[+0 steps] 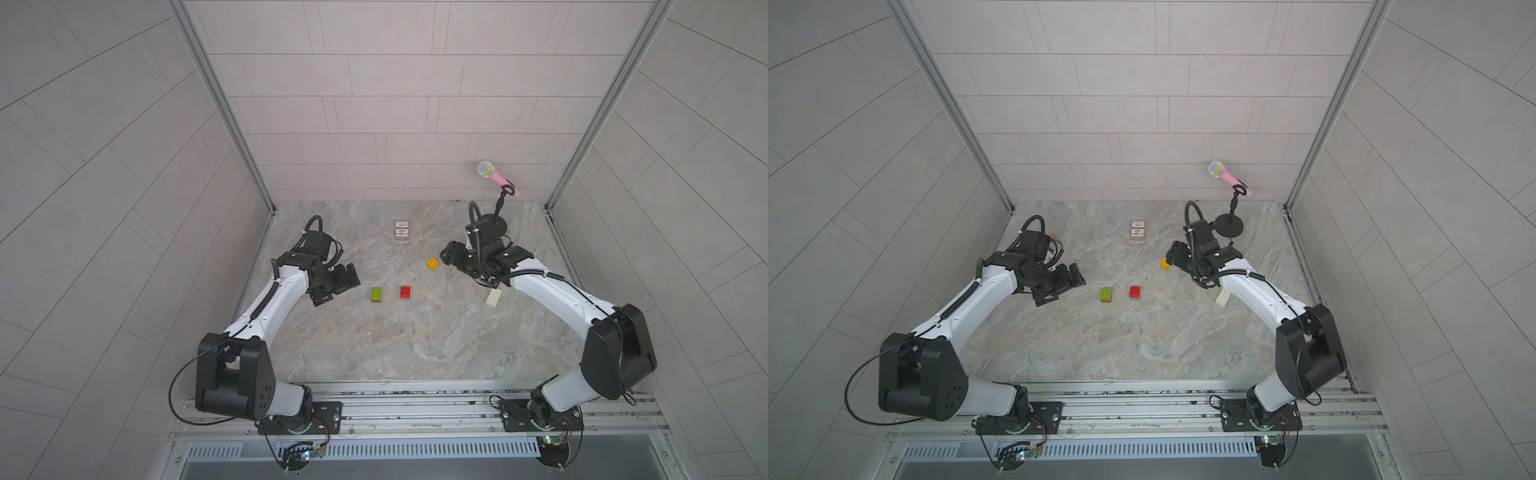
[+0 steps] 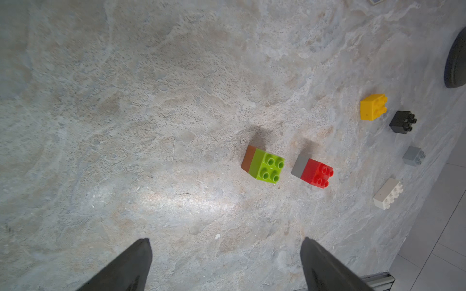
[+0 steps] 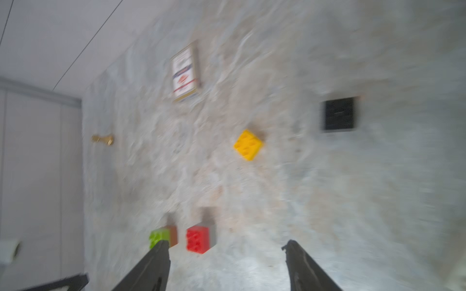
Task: Assemble the letter h with lego
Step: Move the lego brick at the center of the board.
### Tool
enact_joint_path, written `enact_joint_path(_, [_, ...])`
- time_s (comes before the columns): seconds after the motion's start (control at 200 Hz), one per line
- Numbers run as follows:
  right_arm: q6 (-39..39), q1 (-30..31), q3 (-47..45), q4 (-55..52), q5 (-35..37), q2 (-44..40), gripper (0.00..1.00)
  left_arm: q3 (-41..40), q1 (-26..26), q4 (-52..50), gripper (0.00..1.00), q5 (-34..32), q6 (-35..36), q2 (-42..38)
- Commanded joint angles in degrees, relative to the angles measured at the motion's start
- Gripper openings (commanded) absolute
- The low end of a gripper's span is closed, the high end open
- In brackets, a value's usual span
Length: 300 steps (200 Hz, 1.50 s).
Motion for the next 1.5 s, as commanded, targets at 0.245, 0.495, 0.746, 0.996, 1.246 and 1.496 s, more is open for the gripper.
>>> enact_joint_path(0.245, [-4.5,-12.8,-9.0,-12.9,11.6,-1.5,0.97,-0.4,-5.9,-0.4,1.0,-2.8,3.1,-3.4])
enact_joint_path(0.495, [-5.8,-12.1,-4.3,-11.9,8.0,10.6,0.87,0.3,-13.2,-1.0,1.0,-3.6,5.6,-2.3])
enact_joint_path(0.746, [-6.6,-11.4,-6.9,-9.1,7.3,12.6,0.79,4.1,-28.2,-3.2,0.99,-6.3,11.4,3.0])
enact_joint_path(0.996, [-10.1,-10.9,-7.9,-8.0,7.0,14.7,0.57,10.4,-32.4,-3.8,0.98,-4.1,10.1,5.1])
enact_joint_path(1.246, [-13.4,-5.9,-7.5,-8.9,8.2,15.6,0.33,14.5,-32.3,-2.9,0.98,-5.7,10.4,4.6])
enact_joint_path(1.496, [-18.6,4.7,-5.7,-10.6,8.5,15.2,0.26,8.8,-31.0,1.5,0.98,-9.9,9.7,0.0])
